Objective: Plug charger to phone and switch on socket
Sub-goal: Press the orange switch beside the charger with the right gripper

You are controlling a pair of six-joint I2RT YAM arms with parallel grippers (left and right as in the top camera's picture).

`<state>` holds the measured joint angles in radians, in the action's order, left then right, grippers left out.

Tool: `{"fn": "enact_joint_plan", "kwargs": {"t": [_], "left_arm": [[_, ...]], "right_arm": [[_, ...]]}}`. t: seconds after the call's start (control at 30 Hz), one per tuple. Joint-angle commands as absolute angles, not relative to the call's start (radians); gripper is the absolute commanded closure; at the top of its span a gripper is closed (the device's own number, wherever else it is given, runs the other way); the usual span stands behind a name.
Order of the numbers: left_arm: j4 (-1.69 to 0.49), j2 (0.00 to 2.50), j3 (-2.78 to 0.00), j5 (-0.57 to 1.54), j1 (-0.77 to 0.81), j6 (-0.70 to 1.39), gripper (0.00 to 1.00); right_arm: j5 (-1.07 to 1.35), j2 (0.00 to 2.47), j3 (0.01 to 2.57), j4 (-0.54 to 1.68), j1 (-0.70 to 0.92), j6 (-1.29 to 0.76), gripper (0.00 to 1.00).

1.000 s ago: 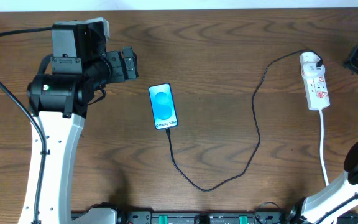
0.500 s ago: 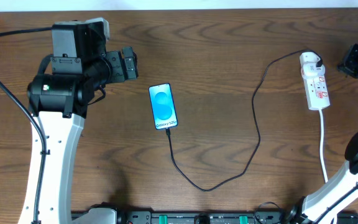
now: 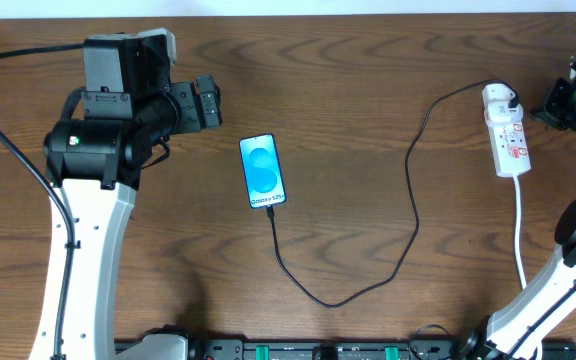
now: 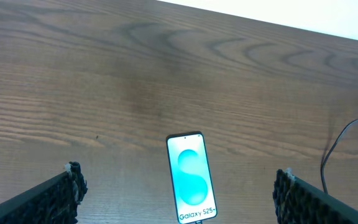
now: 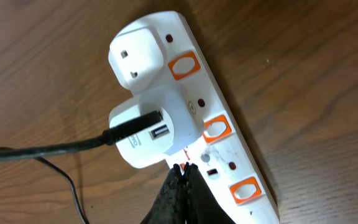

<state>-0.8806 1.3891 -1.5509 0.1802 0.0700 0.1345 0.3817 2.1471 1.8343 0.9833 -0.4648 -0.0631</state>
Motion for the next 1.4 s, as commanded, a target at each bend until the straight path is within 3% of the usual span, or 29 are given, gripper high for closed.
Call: {"fn": "enact_joint_plan", "kwargs": {"t": [0.0,1.37], "left_arm": [[-0.883,1.379,-1.552,0.171,0.068,0.136,0.02],[-0.883,1.379,-1.552,0.171,0.068,0.136,0.02]], "right_arm": [[0.388,2.157,1.842,0.974,-0.477,-0.047,0.99],[0.353,2.228,1.742,0.854,-0.485,-0.243,0.99]]}}
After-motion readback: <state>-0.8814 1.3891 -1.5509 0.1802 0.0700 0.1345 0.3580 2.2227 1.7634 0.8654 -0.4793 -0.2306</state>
